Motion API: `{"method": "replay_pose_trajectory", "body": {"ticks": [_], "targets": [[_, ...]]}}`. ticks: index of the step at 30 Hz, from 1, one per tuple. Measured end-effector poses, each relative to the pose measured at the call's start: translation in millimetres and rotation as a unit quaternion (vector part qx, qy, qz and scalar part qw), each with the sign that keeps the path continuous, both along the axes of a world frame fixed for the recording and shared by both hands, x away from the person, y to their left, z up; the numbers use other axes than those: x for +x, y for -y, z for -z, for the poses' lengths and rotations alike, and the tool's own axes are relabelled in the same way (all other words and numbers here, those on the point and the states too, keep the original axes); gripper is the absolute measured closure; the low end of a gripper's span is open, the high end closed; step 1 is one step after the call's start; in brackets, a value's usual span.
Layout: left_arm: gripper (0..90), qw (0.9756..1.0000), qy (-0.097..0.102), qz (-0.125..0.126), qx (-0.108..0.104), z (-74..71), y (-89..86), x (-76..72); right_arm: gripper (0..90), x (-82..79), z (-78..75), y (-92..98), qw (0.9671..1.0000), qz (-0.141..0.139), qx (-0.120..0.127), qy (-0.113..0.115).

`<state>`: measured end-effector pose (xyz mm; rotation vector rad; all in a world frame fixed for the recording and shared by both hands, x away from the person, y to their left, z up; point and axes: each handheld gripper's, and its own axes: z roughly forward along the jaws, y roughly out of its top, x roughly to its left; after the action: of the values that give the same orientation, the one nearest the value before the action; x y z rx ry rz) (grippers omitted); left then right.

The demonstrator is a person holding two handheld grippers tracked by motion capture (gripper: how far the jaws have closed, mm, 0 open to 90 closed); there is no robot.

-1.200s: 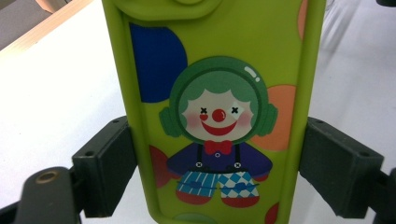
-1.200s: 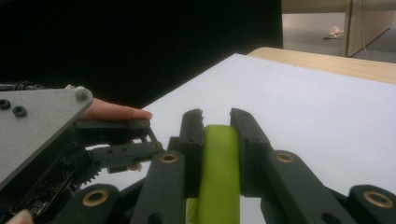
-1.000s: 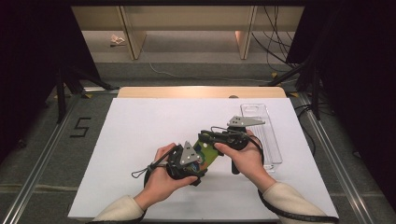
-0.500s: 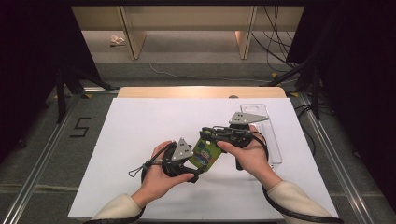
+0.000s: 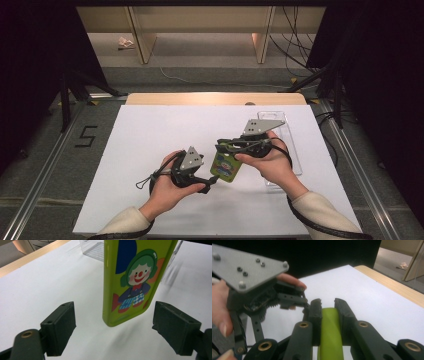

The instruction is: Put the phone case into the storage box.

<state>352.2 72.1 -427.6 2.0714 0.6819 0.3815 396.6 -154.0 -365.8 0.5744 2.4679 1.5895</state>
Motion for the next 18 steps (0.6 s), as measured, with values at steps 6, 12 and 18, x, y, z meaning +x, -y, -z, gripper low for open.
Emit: {"method": "replay_pose_trajectory", "body": {"ticks": [6, 12, 18], "targets": [[21.2, 1.0, -0.002, 0.001, 0.001, 0.3, 0.1, -0.2, 77.6, -0.6, -3.3, 0.0, 0.9994, -0.012, -0.029, 0.013], [21.0, 1.0, -0.002, 0.0, 0.005, 1.0, -0.2, 0.4, 77.6, 0.0, -2.4, 0.1, 0.9985, -0.022, -0.049, 0.012], [20.2, 1.0, -0.002, -0.001, 0.003, 1.7, -0.7, 1.0, 77.6, 0.3, -3.9, 1.6, 0.9983, -0.023, -0.051, 0.014]]}}
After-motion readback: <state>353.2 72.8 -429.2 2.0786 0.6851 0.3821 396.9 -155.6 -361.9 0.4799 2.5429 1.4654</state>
